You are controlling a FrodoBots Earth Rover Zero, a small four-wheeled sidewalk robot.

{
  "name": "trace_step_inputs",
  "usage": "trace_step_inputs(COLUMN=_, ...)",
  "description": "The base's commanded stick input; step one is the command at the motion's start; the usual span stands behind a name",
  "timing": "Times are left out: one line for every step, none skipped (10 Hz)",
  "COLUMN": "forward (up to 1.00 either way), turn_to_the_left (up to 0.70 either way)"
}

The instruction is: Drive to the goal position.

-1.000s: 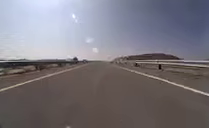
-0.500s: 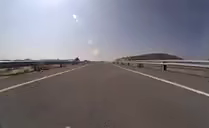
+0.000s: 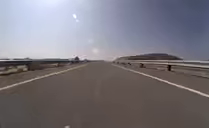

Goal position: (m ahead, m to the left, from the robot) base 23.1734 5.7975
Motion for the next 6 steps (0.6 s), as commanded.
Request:
trace_step_inputs(forward=1.0, turn_to_the_left=0.0)
trace_step_inputs(forward=1.0, turn_to_the_left=0.0)
trace_step_inputs(forward=1.0, turn_to_the_left=0.0)
trace_step_inputs(forward=1.0, turn_to_the_left=0.0)
trace_step_inputs(forward=1.0, turn_to_the_left=0.0)
trace_step_inputs(forward=1.0, turn_to_the_left=0.0)
